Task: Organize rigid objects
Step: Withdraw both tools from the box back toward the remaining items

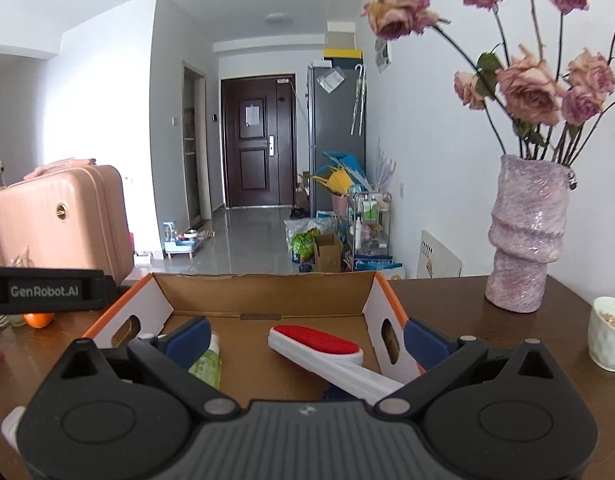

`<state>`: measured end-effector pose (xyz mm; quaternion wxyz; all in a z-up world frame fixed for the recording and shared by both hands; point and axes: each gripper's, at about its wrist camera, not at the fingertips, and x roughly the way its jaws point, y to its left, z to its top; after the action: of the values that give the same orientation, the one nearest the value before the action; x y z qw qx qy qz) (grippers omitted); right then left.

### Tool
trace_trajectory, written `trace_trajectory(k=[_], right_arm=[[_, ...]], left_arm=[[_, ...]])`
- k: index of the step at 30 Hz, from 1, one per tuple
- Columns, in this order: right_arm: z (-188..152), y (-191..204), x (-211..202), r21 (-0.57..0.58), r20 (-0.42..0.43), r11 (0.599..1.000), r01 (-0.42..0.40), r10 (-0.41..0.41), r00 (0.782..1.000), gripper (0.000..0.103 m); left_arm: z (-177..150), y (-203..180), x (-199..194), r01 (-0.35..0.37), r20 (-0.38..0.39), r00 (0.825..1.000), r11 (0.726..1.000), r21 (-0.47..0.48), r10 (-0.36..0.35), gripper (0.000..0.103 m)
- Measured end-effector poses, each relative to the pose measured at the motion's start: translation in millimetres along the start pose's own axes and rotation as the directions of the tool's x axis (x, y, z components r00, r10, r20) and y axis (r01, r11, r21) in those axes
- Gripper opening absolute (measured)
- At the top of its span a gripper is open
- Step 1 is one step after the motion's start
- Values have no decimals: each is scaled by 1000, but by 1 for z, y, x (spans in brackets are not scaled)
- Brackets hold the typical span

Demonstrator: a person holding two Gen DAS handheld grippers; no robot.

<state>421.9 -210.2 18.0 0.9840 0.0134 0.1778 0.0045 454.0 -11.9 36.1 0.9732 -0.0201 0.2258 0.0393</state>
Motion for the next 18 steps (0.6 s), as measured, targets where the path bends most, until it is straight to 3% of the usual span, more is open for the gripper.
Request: trace_trajectory(k=[18], right_arm=[[-35,-18,-72,15,20,1000,-7,7,1000,103]], left_arm=[[-43,15,-71,2,51,999,1000,11,-2,103]])
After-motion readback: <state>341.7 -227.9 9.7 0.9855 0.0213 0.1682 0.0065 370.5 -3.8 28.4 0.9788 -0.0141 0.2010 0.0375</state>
